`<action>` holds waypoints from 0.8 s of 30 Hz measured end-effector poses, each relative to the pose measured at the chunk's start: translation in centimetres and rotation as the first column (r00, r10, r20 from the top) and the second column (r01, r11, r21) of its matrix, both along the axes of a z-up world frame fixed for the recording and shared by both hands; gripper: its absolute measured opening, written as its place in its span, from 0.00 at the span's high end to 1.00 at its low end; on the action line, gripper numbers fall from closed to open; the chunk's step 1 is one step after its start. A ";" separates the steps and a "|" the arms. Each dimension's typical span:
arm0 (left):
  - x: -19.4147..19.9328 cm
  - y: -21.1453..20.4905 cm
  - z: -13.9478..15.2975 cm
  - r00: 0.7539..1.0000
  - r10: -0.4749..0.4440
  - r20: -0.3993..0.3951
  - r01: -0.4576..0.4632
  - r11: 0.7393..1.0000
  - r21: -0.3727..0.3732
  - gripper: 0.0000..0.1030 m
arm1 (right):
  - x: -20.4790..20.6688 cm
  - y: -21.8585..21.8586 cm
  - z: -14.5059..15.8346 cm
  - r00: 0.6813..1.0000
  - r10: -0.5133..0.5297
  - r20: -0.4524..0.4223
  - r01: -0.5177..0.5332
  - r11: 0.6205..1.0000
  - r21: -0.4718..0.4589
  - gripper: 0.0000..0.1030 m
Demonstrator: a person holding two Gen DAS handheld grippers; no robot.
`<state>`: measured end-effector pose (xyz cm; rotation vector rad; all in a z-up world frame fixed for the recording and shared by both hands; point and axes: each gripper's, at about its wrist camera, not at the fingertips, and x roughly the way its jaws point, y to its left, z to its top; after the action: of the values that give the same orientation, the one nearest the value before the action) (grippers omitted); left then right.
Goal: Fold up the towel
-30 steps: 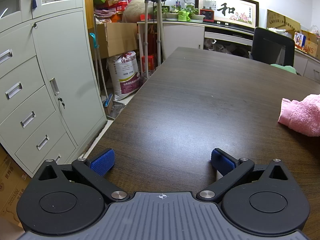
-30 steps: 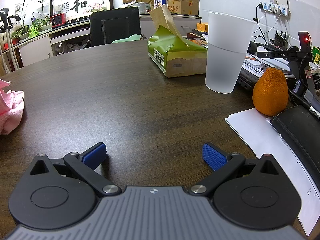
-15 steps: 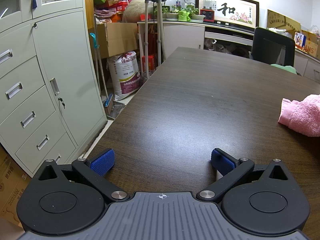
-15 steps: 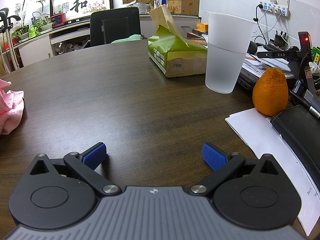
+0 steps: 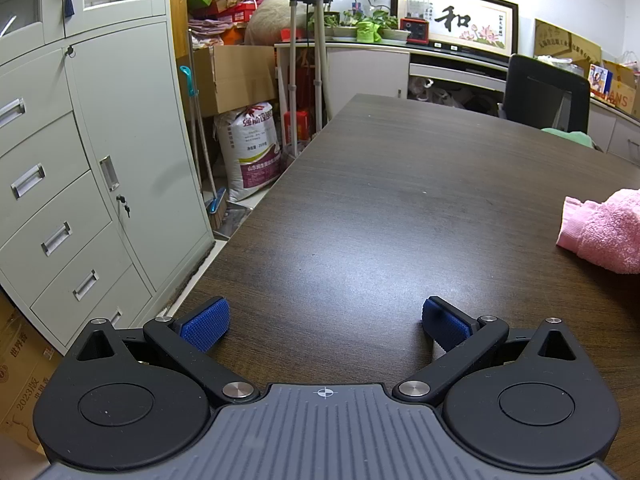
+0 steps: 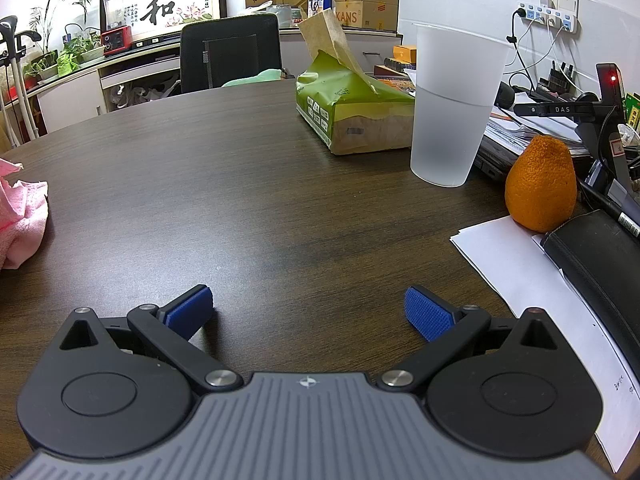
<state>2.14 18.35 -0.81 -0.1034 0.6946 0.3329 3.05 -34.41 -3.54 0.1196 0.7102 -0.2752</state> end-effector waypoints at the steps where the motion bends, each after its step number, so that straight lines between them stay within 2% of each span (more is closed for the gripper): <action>1: 0.0 0.0 0.0 1.000 0.000 0.000 0.000 1.000 0.000 0.00 | 0.0 0.0 0.0 1.000 0.000 0.000 0.000 1.000 0.000 0.00; 24: 0.0 0.0 0.0 1.000 0.000 0.000 0.000 1.000 0.000 0.00 | 0.0 0.2 0.0 1.000 -0.006 0.000 0.006 1.000 0.000 0.00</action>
<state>2.14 18.38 -0.81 -0.1036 0.6945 0.3324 3.08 -34.25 -3.57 0.1214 0.7100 -0.2810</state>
